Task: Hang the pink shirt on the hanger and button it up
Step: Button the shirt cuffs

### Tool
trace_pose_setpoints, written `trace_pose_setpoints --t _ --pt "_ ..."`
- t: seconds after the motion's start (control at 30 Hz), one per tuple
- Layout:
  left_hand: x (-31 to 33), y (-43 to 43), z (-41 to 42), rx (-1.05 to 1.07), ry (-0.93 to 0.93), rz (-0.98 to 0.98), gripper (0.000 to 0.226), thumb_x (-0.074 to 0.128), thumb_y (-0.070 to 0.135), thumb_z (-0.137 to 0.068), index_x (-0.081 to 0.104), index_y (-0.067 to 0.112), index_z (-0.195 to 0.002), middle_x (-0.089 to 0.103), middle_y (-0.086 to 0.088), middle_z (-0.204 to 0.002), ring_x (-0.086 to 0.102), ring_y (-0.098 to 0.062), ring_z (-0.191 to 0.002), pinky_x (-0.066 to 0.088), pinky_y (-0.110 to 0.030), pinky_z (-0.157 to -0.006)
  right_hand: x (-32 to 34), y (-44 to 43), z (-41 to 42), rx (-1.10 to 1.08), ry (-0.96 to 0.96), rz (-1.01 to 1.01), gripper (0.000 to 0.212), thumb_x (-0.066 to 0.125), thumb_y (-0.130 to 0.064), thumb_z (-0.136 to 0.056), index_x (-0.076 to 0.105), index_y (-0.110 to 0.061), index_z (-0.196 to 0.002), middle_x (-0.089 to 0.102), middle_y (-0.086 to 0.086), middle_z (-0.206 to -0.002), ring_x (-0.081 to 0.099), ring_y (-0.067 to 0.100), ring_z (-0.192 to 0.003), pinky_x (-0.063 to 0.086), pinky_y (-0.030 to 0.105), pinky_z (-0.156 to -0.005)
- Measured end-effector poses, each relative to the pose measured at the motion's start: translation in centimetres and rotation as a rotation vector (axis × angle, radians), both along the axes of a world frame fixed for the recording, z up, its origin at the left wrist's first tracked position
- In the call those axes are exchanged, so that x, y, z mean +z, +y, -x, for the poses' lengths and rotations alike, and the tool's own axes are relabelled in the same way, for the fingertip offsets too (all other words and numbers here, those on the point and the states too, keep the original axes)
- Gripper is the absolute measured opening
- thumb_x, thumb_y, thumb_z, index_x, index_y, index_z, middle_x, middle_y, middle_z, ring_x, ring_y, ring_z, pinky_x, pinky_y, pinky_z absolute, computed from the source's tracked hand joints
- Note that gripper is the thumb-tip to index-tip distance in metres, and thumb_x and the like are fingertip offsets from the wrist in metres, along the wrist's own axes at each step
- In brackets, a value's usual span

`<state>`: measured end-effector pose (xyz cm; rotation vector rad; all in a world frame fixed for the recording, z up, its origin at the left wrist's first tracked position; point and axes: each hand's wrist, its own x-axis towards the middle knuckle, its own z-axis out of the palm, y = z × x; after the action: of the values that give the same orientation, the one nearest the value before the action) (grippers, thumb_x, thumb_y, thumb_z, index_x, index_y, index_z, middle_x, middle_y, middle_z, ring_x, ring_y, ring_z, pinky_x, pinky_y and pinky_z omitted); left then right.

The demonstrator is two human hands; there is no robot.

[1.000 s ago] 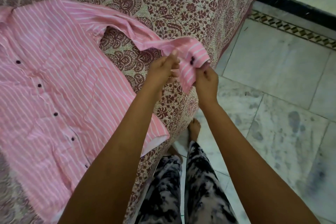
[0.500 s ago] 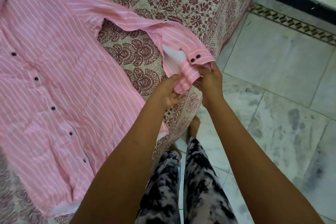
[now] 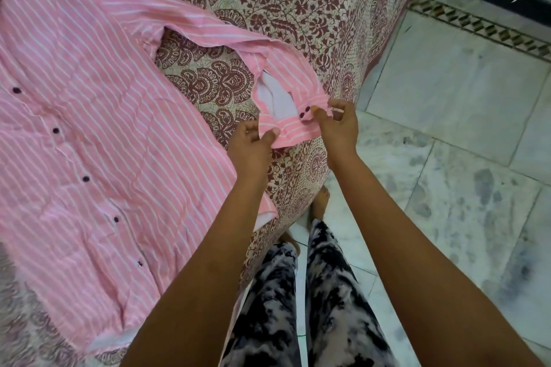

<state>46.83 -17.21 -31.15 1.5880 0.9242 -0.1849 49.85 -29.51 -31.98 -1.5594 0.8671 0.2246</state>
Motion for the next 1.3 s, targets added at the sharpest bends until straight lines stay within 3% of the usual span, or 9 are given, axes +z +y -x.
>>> trace_pose_setpoints --t 0.13,0.27,0.5,0.6,0.7,0.87,1.0,1.13,1.3 --pt "0.0 0.0 0.3 -0.02 -0.059 0.02 0.021 0.067 0.001 -0.08 0.057 0.019 -0.076 0.058 0.012 -0.062 0.053 0.004 -0.055 0.046 -0.018 -0.063 -1.6 1.1 0.0 -0.091 0.101 0.114 0.035 0.071 -0.019 -0.076 0.041 -0.016 -0.093 0.052 0.013 -0.115 0.054 0.024 -0.088 0.044 0.03 -0.076" --pt "-0.5 0.5 0.3 -0.038 -0.061 -0.013 0.017 0.065 0.001 -0.08 0.064 0.015 -0.088 0.058 0.005 -0.071 0.053 -0.007 -0.063 0.047 -0.029 -0.071 -2.5 1.8 0.3 -0.236 0.217 0.143 0.042 0.073 -0.013 -0.074 0.039 -0.011 -0.099 0.04 0.016 -0.122 0.051 0.026 -0.083 0.046 0.03 -0.079" --pt "-0.5 1.0 -0.1 -0.023 -0.07 0.006 0.023 0.068 0.0 -0.077 0.058 0.021 -0.076 0.058 -0.003 -0.066 0.053 -0.017 -0.062 0.046 -0.033 -0.067 -3.9 3.9 0.3 -0.479 0.329 -0.368 0.038 0.07 -0.014 -0.08 0.053 0.002 -0.11 0.063 0.017 -0.104 0.053 0.012 -0.053 0.037 0.013 -0.034" --pt "-0.6 1.4 -0.1 -0.087 -0.083 0.003 0.022 0.069 0.002 -0.076 0.059 0.022 -0.075 0.059 -0.006 -0.067 0.052 -0.018 -0.061 0.046 -0.032 -0.065 -3.6 4.7 -0.2 -0.545 0.24 -0.401 0.043 0.069 -0.004 -0.079 0.051 0.006 -0.117 0.063 0.021 -0.106 0.057 0.008 -0.041 0.037 0.012 -0.033" --pt "-0.7 1.5 -0.1 -0.135 -0.112 0.002 0.015 0.069 0.006 -0.077 0.063 0.019 -0.077 0.059 -0.009 -0.072 0.052 -0.019 -0.065 0.047 -0.034 -0.066 -3.0 4.9 -0.5 -0.627 0.18 -0.393 0.045 0.064 0.007 -0.076 0.041 -0.005 -0.114 0.059 0.015 -0.1 0.057 0.015 -0.059 0.043 0.02 -0.041" --pt "-0.4 0.9 -0.6 -0.154 -0.172 -0.022 0.008 0.065 0.01 -0.083 0.067 0.016 -0.088 0.059 0.007 -0.07 0.051 -0.011 -0.067 0.047 -0.033 -0.072 -2.2 3.9 1.0 -0.258 -0.068 0.054 0.039 0.061 -0.004 -0.081 0.036 -0.014 -0.11 0.061 0.001 -0.086 0.06 0.013 -0.068 0.049 0.025 -0.062" --pt "-0.1 0.5 -1.2 -0.301 -0.205 -0.064 0.008 0.061 0.014 -0.087 0.067 0.017 -0.091 0.063 0.005 -0.077 0.055 -0.011 -0.07 0.049 -0.036 -0.071 -1.5 3.4 2.7 0.02 -0.296 0.04 0.048 0.06 -0.001 -0.082 0.033 -0.02 -0.116 0.067 0.007 -0.089 0.066 0.018 -0.072 0.053 0.027 -0.063" --pt "0.0 0.4 -1.6 -0.296 -0.184 -0.072 0.016 0.061 0.007 -0.086 0.068 0.011 -0.099 0.066 -0.002 -0.084 0.059 -0.015 -0.078 0.052 -0.037 -0.077 -1.1 3.4 3.2 0.1 -0.318 0.101 0.055 0.062 -0.003 -0.082 0.035 -0.018 -0.127 0.068 0.008 -0.08 0.066 0.028 -0.069 0.054 0.04 -0.06" --pt "0.0 0.9 -1.8 -0.34 -0.107 0.011 0.024 0.063 0.003 -0.079 0.069 0.011 -0.101 0.069 -0.007 -0.09 0.061 -0.018 -0.081 0.053 -0.039 -0.081 -0.6 3.3 3.3 0.133 -0.326 0.172 0.054 0.058 -0.004 -0.084 0.034 -0.017 -0.131 0.066 0.016 -0.076 0.067 0.024 -0.066 0.053 0.036 -0.059"
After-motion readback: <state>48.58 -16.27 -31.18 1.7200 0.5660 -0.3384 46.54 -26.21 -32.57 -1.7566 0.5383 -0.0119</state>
